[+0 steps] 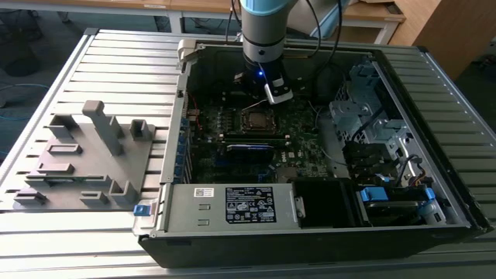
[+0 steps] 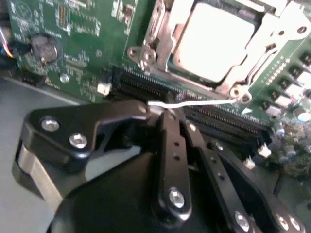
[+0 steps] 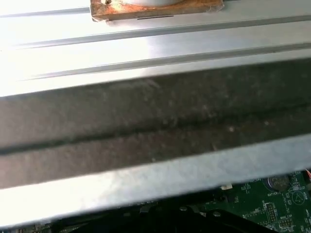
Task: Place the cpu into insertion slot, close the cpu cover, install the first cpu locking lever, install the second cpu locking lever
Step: 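Install the first cpu locking lever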
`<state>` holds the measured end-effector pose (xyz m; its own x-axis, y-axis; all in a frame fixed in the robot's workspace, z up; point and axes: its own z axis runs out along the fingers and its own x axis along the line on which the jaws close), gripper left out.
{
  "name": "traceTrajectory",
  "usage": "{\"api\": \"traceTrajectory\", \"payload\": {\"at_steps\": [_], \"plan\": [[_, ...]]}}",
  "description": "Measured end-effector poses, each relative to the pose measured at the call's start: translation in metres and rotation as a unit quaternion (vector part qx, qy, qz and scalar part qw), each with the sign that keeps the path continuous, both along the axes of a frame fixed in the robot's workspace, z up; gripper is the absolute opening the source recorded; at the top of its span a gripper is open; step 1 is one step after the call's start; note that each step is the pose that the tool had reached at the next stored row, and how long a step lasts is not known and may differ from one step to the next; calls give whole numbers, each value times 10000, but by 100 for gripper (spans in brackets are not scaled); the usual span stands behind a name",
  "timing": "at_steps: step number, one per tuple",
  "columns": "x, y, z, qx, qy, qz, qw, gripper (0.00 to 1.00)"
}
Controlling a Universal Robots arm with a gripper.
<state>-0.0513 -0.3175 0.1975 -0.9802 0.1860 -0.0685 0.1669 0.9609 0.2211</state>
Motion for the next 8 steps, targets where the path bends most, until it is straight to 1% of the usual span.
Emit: {"api": "traceTrajectory", "payload": {"at_steps": [5,8], "plan": [[0,1,7,-6,1,0,10000,10],[0,1,51,-4,0,0,10000,10]]}}
